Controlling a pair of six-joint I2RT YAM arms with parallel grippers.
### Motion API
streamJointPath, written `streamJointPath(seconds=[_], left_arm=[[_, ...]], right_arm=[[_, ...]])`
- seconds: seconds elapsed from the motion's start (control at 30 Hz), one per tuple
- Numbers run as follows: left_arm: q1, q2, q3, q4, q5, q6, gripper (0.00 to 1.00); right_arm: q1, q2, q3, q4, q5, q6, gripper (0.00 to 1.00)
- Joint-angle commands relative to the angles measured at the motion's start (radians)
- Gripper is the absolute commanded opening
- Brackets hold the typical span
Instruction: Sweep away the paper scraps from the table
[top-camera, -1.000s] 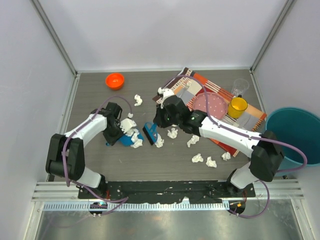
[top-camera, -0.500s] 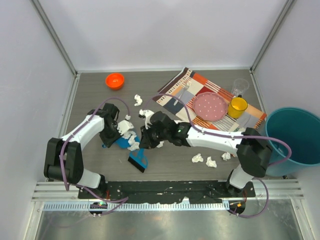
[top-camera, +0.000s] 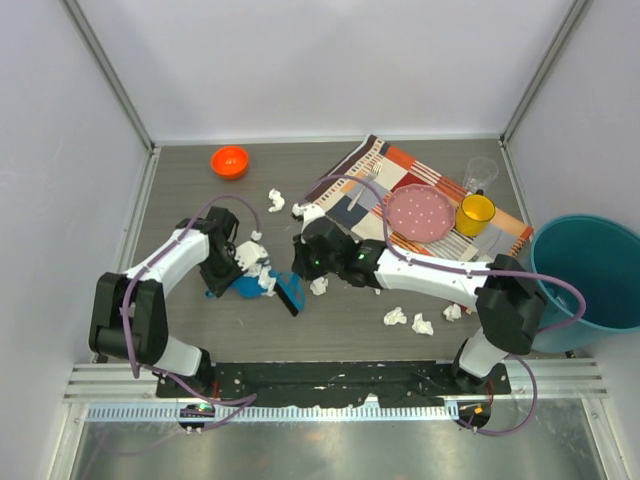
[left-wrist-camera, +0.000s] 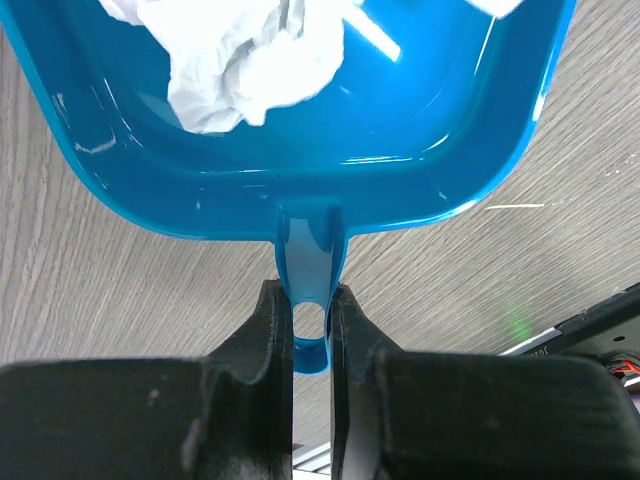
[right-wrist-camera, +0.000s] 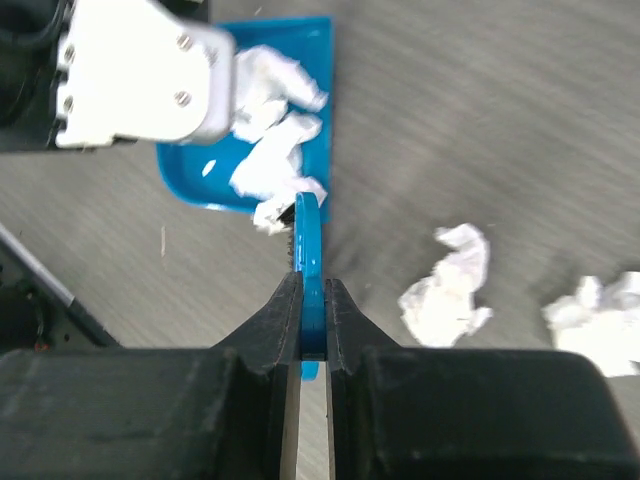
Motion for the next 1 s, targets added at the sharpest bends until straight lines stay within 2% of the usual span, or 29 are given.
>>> streamJointPath(seconds=[0.0, 0.43, 0.53, 0.57, 0.67, 0.87, 0.97], left_arm=[[0.004, 0.014, 0.015, -0.030, 0.041, -0.005, 0.00], [0.004, -0.010, -0.005, -0.031, 0.058, -0.008, 0.00], [0.004, -0.001, 0.000, -0.016, 0.070, -0.033, 0.00], [0.006, 0.006, 0.002, -0.014, 0.076, -0.037, 0.00], [0.003, 0.039, 0.009, -0.005, 0.078, -0.060, 0.00], [0.003, 0.078, 0.018, 0.010, 0.087, -0.085, 0.00], [0.003, 0.083, 0.018, 0.022, 0.101, -0.099, 0.00]], right_arm=[[-0.055, -0.060, -0.002, -0.007, 0.114, -0.015, 0.01], [-0.090, -0.063, 0.087, -0.058, 0.094, -0.062, 0.01], [-0.087, -0.075, 0.114, -0.127, 0.190, -0.084, 0.01], [-0.084, -0.075, 0.146, -0.148, 0.301, -0.099, 0.01], [-0.059, -0.045, 0.183, -0.173, 0.423, -0.156, 0.01], [-0.022, 0.095, 0.232, -0.095, 0.368, -0.136, 0.01], [-0.007, 0.132, 0.262, -0.060, 0.266, -0.093, 0.01]])
